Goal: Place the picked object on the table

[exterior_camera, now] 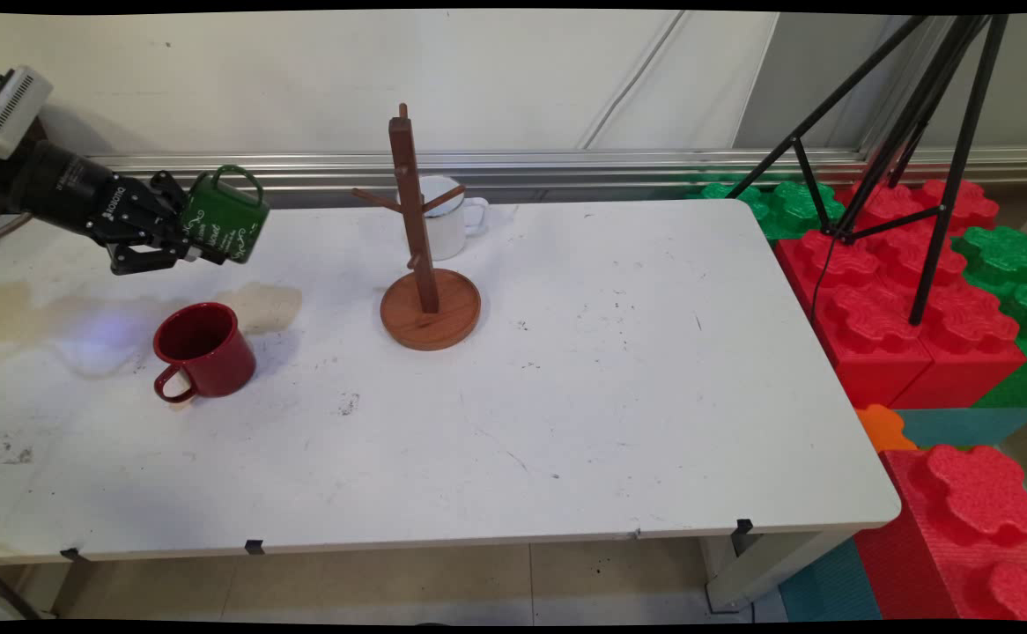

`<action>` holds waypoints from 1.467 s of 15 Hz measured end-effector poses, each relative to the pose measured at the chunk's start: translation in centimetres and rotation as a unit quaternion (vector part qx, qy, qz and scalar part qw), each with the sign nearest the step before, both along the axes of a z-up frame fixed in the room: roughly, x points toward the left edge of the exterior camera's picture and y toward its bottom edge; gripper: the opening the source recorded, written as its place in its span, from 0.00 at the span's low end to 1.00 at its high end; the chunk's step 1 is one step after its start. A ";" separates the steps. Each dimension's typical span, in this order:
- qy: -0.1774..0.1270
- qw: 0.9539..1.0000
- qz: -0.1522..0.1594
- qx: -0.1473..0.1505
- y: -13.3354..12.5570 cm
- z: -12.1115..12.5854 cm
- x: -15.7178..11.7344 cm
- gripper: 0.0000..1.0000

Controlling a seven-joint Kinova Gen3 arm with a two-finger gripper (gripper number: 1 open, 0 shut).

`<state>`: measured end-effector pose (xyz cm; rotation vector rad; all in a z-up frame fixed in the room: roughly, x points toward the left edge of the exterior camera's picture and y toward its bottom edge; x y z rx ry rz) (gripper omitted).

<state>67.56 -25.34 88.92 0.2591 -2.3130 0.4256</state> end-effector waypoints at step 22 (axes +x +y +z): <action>-0.185 0.981 -0.043 -0.031 -1.8 -5.1 5.2 0.00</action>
